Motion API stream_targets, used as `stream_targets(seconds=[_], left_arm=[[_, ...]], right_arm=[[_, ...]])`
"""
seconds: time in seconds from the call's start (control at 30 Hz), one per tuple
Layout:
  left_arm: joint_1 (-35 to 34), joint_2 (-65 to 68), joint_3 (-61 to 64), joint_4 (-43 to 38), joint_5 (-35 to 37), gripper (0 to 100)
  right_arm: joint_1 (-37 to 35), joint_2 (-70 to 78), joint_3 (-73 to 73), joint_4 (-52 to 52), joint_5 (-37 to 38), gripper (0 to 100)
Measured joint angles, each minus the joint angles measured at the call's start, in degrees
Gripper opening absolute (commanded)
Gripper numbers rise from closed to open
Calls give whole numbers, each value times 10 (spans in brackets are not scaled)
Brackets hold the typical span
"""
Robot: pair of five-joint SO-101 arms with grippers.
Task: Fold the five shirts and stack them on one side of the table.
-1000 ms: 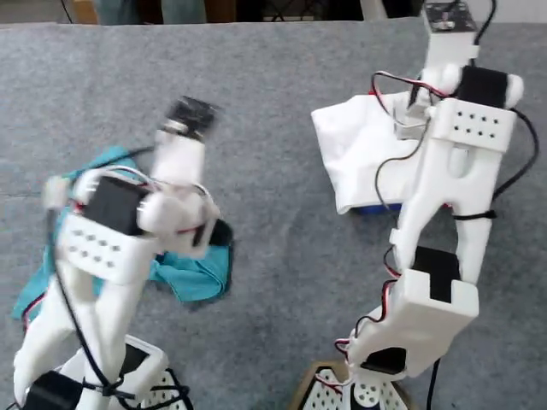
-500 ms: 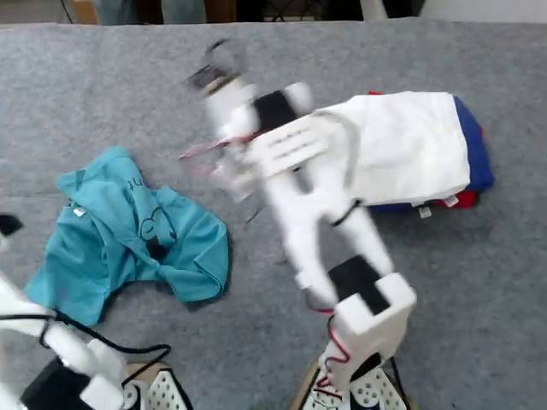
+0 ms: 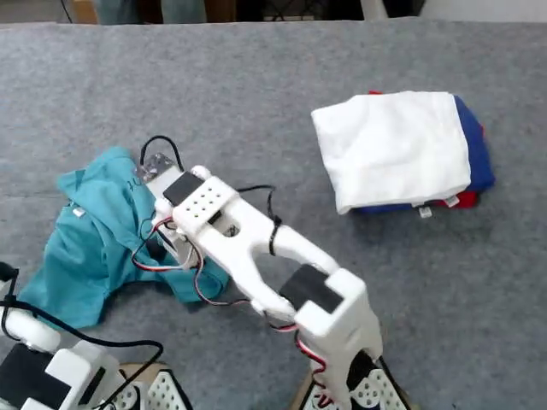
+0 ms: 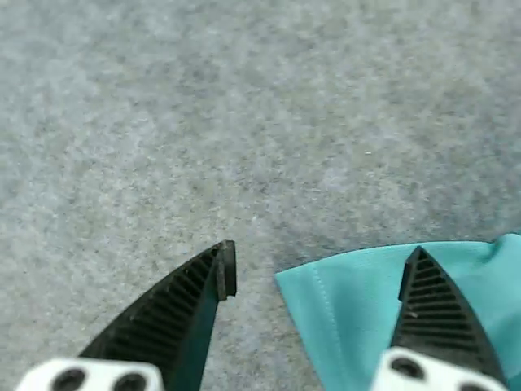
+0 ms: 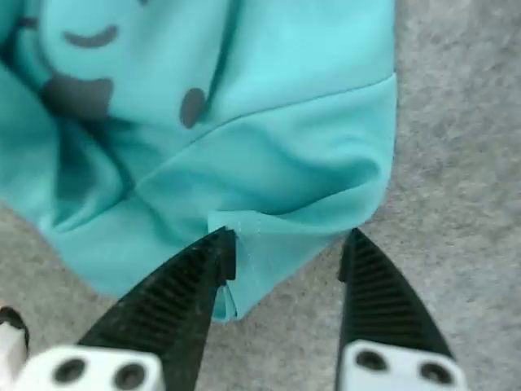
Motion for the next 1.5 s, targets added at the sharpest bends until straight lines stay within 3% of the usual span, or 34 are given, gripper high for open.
stream_targets(seconds=[0.07,0.27,0.47,0.67,0.83,1.0,1.23,1.5], left_arm=[[-15,0,0,0,0,332],[-33,0,0,0,0,332],[-29,4,-15,26,0,332],[55,5,-68,96,1,332],[164,6,-78,91,42,332],[235,7,-78,64,127,332],[207,7,-78,62,164,332],[120,7,-78,62,164,332]], right_arm=[[0,16,0,-3,-4,16],[13,25,0,7,-6,21],[113,14,-36,69,17,21],[238,-44,-91,120,70,21],[309,-90,-103,143,93,24],[266,-95,-91,138,31,67],[135,-95,-37,88,-146,285],[68,-95,40,-22,-232,209]])
